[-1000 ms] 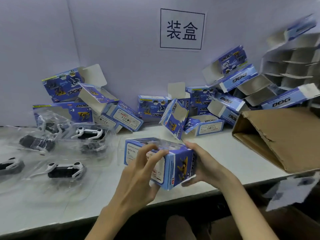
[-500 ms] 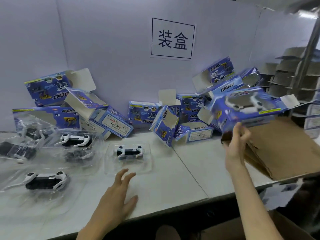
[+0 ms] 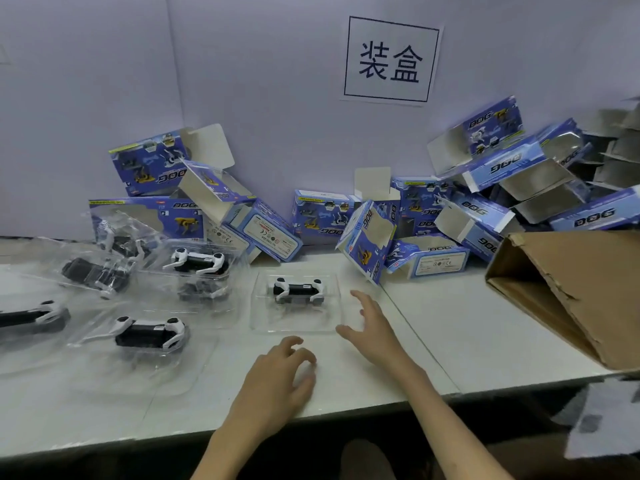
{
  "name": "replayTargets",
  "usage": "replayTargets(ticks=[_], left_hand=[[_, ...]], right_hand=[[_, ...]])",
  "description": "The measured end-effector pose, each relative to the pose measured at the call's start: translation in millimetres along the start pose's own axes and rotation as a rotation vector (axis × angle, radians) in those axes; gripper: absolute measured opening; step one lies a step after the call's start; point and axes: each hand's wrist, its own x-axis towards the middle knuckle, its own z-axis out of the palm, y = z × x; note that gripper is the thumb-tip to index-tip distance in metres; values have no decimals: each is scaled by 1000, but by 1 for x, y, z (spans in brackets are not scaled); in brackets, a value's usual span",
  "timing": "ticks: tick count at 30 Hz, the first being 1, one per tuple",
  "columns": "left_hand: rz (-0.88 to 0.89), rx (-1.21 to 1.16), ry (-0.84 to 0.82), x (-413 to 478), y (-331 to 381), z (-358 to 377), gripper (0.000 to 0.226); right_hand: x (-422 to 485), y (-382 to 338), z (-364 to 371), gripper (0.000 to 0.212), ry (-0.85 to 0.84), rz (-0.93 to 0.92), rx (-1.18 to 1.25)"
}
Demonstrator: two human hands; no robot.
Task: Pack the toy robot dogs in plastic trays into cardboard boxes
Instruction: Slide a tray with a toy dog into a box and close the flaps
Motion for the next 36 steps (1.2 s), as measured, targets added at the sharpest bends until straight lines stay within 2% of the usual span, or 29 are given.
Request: replayTargets(ticks=[3, 6, 7, 9, 11, 15, 17, 19, 20, 24, 26, 28, 30, 31, 33, 36], left_hand=[[10, -11, 7, 1, 0, 1, 23], [44, -8, 22, 1, -1, 0, 24], [57, -3, 28, 2, -1, 0, 25], [69, -4, 35, 1, -2, 0, 25], [73, -5, 45, 0, -1, 0, 26], [72, 0, 51, 1, -1, 0, 27], [67, -5, 40, 2, -2, 0, 28], [57, -14, 34, 2, -2, -1, 28], [47, -19, 31, 2, -1, -1, 28], [10, -49, 17, 3, 1, -1, 27], [5, -63, 24, 1, -1, -1, 25], [-71, -238, 82, 2, 4, -7, 17], [-213, -559, 236, 6, 12, -25, 13], [-238, -642, 349, 12, 14, -38, 21], [-218, -644, 485, 28, 19, -72, 48], [-229, -552, 437, 61, 31, -119, 68]], right_hand=[[17, -11, 20, 78, -14, -62, -120], [37, -18, 26, 76, 177, -124, -199], [44, -19, 24, 75, 266, -128, -169], [60, -22, 14, 67, 431, -49, 46], [77, -22, 3, 63, 530, 38, 141], [107, -8, -12, 72, 445, 142, -183], [117, -1, -17, 50, 424, 135, -163], [120, -2, -21, 23, 501, 59, -122], [120, -5, -23, 18, 561, 21, -106], [120, -33, -48, 22, 798, -63, -61], [117, -50, -67, 27, 861, -116, -62], [112, -70, -85, 29, 806, -251, -108], [101, -91, -100, 24, 618, -440, -220], [94, -101, -104, 22, 512, -524, -285], [79, -121, -109, 22, 363, -637, -388], [56, -143, -109, 25, 271, -736, -416]])
